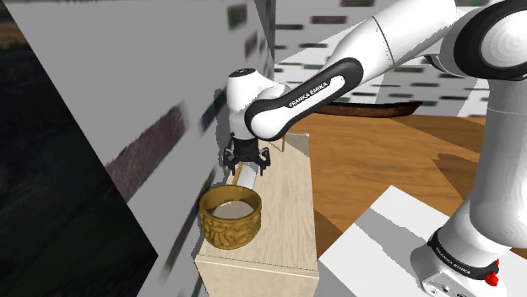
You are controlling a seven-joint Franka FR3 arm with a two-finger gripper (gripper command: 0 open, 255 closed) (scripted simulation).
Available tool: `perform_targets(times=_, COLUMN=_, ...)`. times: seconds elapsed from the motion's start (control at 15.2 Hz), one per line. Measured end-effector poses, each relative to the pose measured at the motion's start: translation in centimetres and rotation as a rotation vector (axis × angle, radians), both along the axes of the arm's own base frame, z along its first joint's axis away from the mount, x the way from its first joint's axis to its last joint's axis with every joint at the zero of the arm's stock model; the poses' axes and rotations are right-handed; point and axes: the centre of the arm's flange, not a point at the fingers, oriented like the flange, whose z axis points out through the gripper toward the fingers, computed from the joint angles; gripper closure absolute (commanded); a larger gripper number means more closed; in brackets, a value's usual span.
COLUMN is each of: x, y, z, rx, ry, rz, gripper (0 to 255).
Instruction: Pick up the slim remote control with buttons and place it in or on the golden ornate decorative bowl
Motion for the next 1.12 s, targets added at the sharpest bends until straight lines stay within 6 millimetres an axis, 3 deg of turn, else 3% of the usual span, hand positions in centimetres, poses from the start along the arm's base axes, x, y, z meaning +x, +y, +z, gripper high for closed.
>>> perform_targets(times=0.66, x=0.0, y=0.0, z=0.0, rx=0.000, ry=0.000, rz=0.000, gripper=255)
perform_targets(times=1.12, x=0.0, y=0.0, z=3.1, rx=0.000, ry=0.000, rz=0.000, gripper=255)
